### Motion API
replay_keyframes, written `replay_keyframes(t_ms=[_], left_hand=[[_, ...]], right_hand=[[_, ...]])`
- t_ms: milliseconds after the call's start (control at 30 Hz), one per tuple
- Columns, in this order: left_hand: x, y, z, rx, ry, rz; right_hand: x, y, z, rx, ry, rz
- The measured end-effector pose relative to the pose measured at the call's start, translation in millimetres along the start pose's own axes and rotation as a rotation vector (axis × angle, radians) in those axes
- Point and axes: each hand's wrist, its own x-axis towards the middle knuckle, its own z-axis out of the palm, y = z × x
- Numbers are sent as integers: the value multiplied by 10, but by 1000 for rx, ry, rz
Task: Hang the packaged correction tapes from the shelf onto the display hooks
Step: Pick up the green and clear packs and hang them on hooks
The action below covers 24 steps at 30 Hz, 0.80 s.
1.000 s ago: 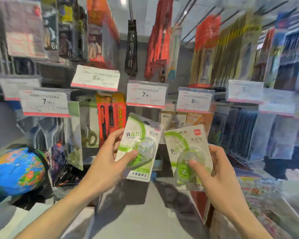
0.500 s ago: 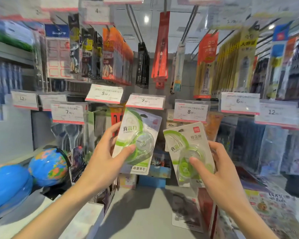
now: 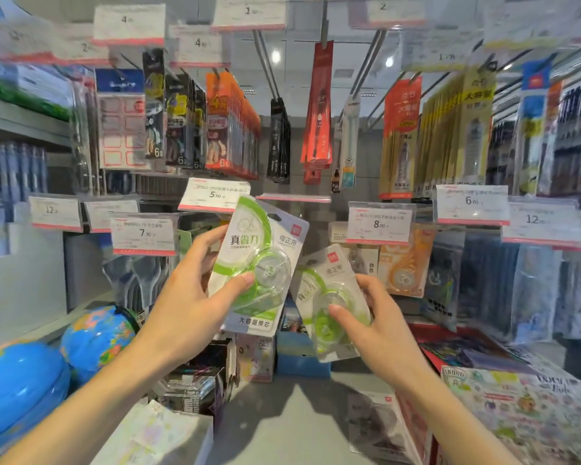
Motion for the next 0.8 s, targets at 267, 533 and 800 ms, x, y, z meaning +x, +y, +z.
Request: replay_keyframes(t_ms=[267,533,800], left_hand=[[72,-28,-77,74,-26,56],[88,-39,-104,126,-37,49],[50,-64,-95,105,-28,19]], right_hand=[[384,2,265,203,69,41],[575,24,318,243,73,80],[657,4,311,154,149,110]])
